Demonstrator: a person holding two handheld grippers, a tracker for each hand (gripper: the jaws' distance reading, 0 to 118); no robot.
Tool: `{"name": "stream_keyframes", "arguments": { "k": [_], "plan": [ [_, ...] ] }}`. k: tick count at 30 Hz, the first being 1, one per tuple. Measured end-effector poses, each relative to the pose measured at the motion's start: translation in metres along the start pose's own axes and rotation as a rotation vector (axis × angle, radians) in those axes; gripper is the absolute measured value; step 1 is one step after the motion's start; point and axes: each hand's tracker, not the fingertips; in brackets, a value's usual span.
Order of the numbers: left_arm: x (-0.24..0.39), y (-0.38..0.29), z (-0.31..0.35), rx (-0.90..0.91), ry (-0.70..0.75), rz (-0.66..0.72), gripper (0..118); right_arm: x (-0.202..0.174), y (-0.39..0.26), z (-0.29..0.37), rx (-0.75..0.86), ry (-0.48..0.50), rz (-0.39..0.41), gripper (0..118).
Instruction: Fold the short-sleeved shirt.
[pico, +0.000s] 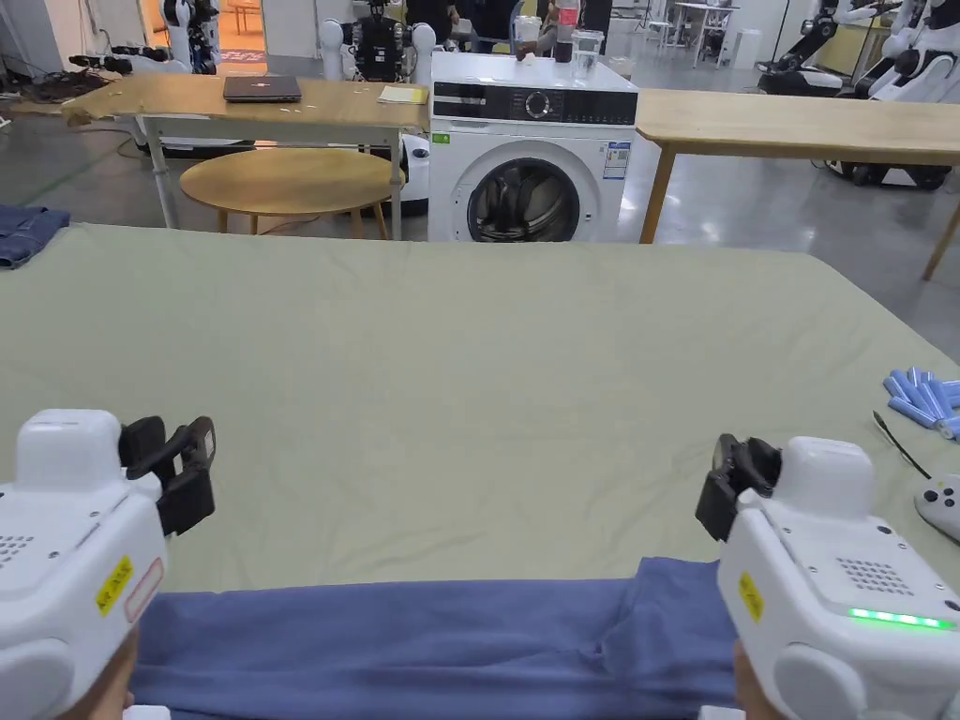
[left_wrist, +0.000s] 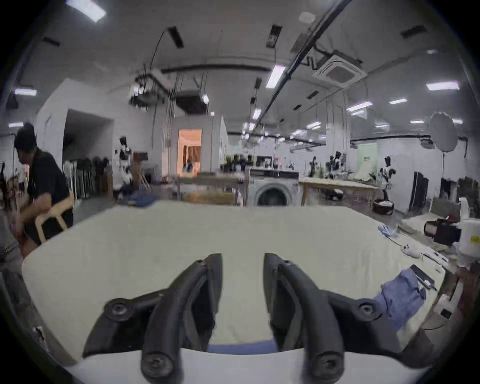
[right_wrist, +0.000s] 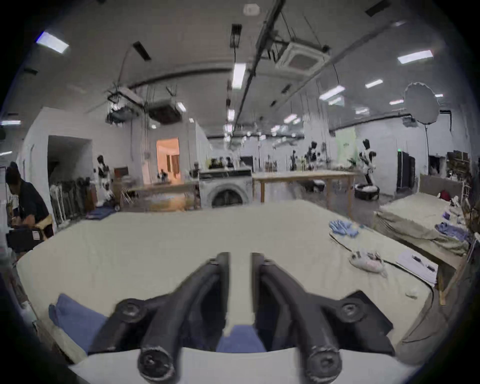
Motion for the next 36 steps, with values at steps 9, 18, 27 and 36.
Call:
{"name": "stream_keyframes", "arguments": {
  "k": [9, 18, 27, 36],
  "plan": [
    [0.004, 0.005, -0.001, 0.059, 0.047, 0.016, 0, -0.042, -0.003, -0.009, 0.081, 0.053, 0.091, 0],
    [-0.096, -0.016, -0.021, -0.451, -0.175, 0.212, 0, -0.055, -0.009, -0.015, 0.044, 0.105, 0.142, 0],
    [-0.198, -0.067, -0.030, -0.782, -0.406, 0.654, 41, -0.058, -0.017, -0.022, -0.028, 0.132, 0.157, 0],
    [-0.229, -0.130, -0.045, -0.937, -0.497, 0.962, 70, -0.058, -0.026, -0.025, -0.085, 0.137, 0.167, 0]
  ]
}}
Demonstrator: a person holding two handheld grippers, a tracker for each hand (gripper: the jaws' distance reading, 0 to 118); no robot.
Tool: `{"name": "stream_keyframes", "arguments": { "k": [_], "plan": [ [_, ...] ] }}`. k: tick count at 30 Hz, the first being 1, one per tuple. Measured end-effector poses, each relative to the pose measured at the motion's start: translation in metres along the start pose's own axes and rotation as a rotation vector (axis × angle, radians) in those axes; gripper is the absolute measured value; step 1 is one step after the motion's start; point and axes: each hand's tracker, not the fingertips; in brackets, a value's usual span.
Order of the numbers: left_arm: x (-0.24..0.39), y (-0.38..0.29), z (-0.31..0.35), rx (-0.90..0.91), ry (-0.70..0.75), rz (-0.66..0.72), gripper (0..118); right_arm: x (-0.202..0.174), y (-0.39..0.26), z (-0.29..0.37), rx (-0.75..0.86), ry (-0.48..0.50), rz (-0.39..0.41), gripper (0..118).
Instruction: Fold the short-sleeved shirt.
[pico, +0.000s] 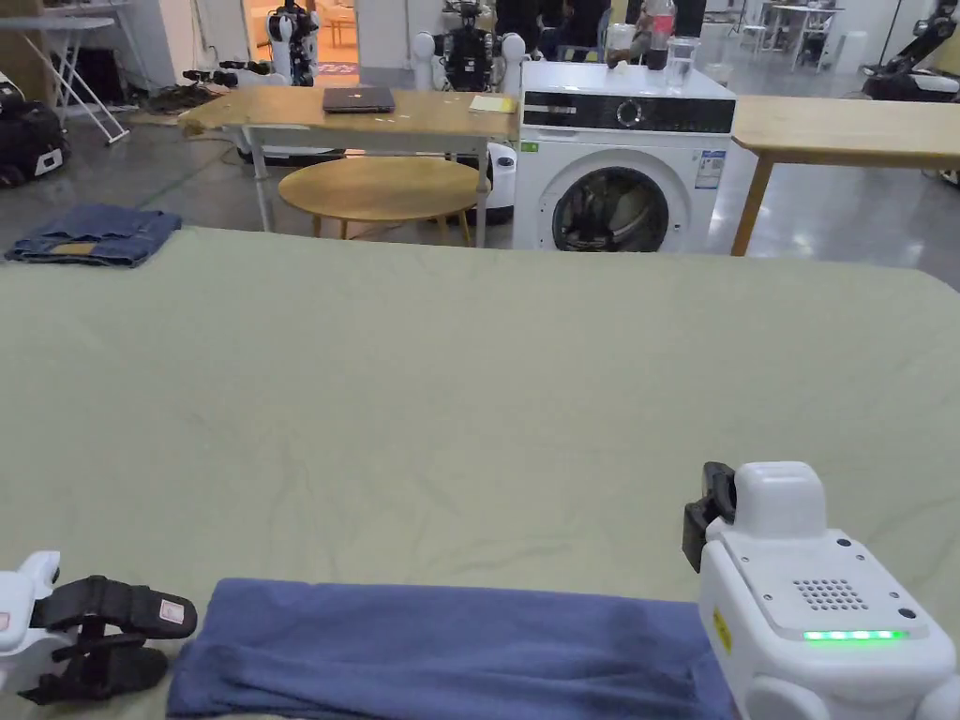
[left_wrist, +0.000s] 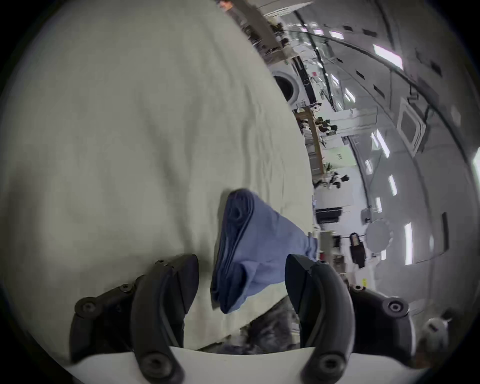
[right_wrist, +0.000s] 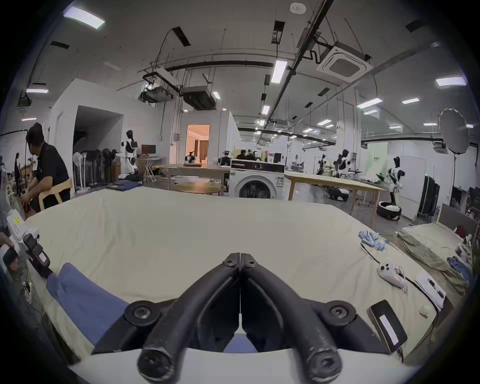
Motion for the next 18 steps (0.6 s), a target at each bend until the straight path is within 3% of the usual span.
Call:
{"name": "stream_keyframes", "arguments": {
  "k": [8, 10, 11, 12, 14, 16, 18],
  "plan": [
    [0.002, -0.011, -0.058, 0.007, -0.219, -0.006, 69, -0.002, -0.006, -0.004, -0.033, 0.006, -0.004, 0],
    [0.008, -0.013, -0.066, 0.001, -0.208, -0.029, 52, -0.002, -0.006, -0.004, -0.039, 0.008, -0.003, 0],
    [0.008, -0.010, -0.065, -0.002, -0.181, -0.045, 35, -0.002, -0.007, -0.005, -0.041, 0.010, -0.001, 0],
    [0.010, -0.011, -0.068, 0.000, -0.123, -0.054, 10, -0.003, -0.007, -0.005, -0.042, 0.011, 0.000, 0],
    [0.009, -0.012, -0.072, 0.017, -0.008, -0.063, 4, -0.002, -0.008, -0.006, -0.045, 0.012, 0.001, 0],
    [0.006, -0.014, -0.070, 0.037, -0.071, -0.046, 3, -0.003, -0.008, -0.008, -0.052, 0.016, -0.004, 0],
    [0.011, -0.016, -0.069, 0.048, -0.042, -0.043, 2, -0.003, -0.008, -0.009, -0.057, 0.019, -0.007, 0]
  ]
}}
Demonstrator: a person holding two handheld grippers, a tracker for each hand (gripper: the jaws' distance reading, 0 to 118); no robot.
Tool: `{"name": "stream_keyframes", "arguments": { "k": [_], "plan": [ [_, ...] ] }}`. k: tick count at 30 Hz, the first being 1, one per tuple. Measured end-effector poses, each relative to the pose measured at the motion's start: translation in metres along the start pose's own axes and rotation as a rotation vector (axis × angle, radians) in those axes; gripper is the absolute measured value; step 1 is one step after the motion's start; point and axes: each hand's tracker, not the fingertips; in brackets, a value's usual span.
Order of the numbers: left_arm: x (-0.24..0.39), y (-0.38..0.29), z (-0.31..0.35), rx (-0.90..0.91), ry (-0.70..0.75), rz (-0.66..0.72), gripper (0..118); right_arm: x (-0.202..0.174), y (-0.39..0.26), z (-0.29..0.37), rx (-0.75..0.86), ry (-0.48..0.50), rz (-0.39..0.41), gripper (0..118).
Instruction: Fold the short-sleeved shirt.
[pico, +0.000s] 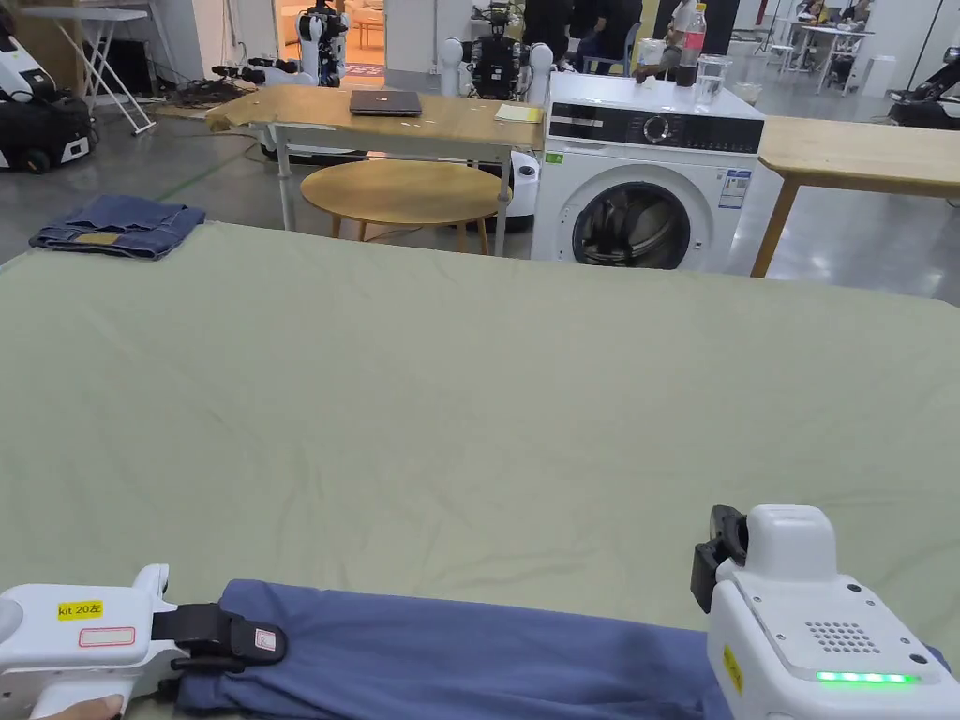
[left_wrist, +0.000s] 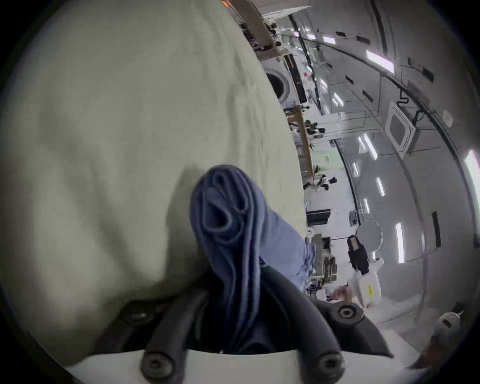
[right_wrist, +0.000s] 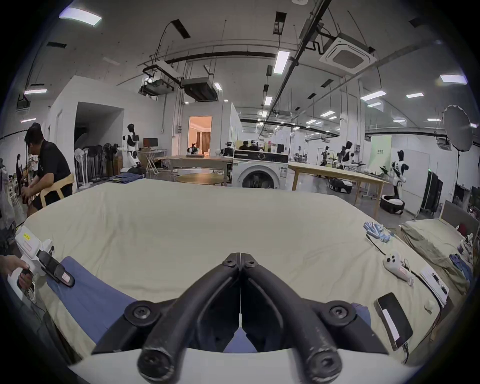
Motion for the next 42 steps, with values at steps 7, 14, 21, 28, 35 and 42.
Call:
{"name": "stream_keyframes", "arguments": {
  "k": [7, 14, 21, 28, 35, 42],
  "plan": [
    [0.031, 0.007, 0.013, 0.024, 0.101, -0.050, 1, 0.001, 0.004, -0.004, 0.004, 0.014, 0.011, 0],
    [0.061, 0.022, 0.050, 0.092, 0.181, -0.121, 1, 0.009, 0.013, -0.007, 0.024, 0.020, -0.001, 0],
    [0.090, 0.030, 0.112, 0.172, 0.441, -0.190, 1, 0.013, 0.018, -0.010, 0.044, 0.032, -0.016, 0],
    [0.135, 0.015, 0.107, 0.147, 0.512, -0.292, 1, 0.010, 0.019, -0.015, 0.039, 0.048, -0.030, 0],
    [0.213, -0.005, 0.050, 0.139, -0.209, -0.194, 1, 0.007, 0.021, -0.012, 0.036, 0.056, -0.021, 0],
    [0.233, -0.018, -0.034, 0.011, -0.255, -0.244, 1, 0.008, 0.019, -0.011, 0.025, 0.048, -0.025, 0]
  ]
}}
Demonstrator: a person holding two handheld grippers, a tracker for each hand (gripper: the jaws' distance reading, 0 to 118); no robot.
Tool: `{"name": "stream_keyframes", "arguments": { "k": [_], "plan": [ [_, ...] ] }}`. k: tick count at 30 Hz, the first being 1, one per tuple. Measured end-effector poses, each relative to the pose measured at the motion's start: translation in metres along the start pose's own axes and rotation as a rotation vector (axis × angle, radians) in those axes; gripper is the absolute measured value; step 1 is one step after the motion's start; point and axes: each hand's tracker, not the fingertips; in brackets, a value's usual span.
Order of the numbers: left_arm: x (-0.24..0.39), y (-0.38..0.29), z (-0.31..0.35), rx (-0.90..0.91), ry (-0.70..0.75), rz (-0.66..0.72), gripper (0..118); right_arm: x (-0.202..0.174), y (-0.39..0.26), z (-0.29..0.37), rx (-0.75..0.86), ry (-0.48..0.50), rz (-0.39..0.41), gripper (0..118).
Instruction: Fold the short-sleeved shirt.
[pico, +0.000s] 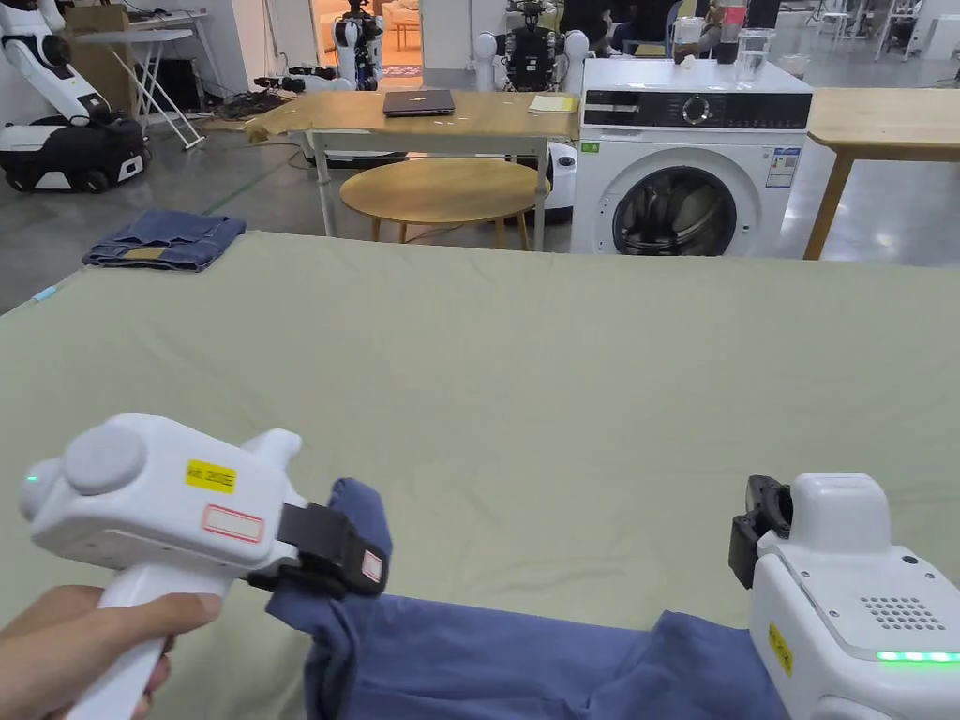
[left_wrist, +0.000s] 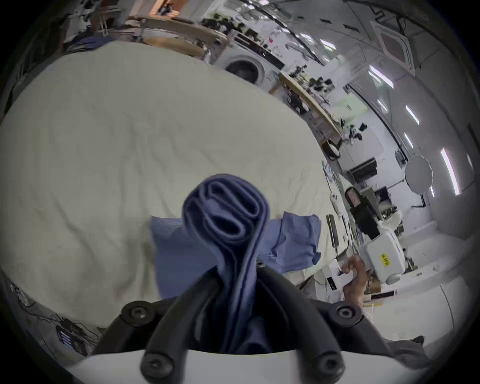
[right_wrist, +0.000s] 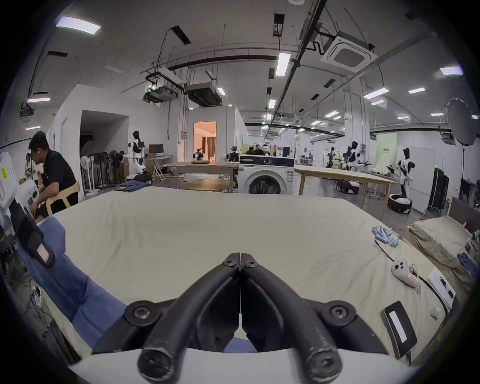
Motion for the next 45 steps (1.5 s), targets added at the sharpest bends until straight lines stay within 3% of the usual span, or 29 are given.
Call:
{"name": "stream_keyframes", "arguments": {
  "k": [11, 12, 15, 20, 25, 27, 31, 37, 42, 45],
  "plan": [
    [-0.063, -0.037, -0.114, -0.213, 0.161, -0.009, 1, 0.007, -0.009, 0.001, -0.043, -0.023, 0.004, 0],
    [-0.083, -0.038, -0.093, -0.392, 0.735, -0.094, 4, 0.008, -0.009, 0.001, -0.046, -0.023, 0.001, 0],
    [-0.087, -0.043, -0.100, -0.402, 0.750, -0.096, 22, 0.008, -0.010, 0.001, -0.050, -0.026, 0.003, 0],
    [-0.077, -0.045, -0.095, -0.391, 0.702, -0.077, 39, 0.008, -0.011, 0.001, -0.055, -0.022, 0.008, 0],
    [-0.046, -0.036, -0.069, -0.359, 0.599, -0.096, 41, 0.010, -0.011, 0.002, -0.054, -0.021, 0.008, 0],
    [-0.036, -0.030, -0.056, -0.302, 0.552, -0.108, 39, 0.010, -0.011, 0.002, -0.055, -0.019, 0.004, 0],
    [-0.031, -0.027, -0.045, -0.248, 0.531, -0.154, 6, 0.009, -0.012, 0.001, -0.059, -0.016, -0.007, 0],
    [-0.069, -0.042, -0.063, -0.303, 0.661, -0.170, 3, 0.008, -0.013, 0.000, -0.066, -0.011, -0.015, 0],
    [-0.097, -0.060, -0.082, -0.360, 0.429, -0.023, 2, 0.009, -0.013, 0.001, -0.066, -0.013, -0.005, 0],
    [-0.106, -0.067, -0.097, -0.367, 0.411, -0.025, 2, 0.010, -0.013, 0.001, -0.067, -0.016, 0.000, 0]
  ]
}}
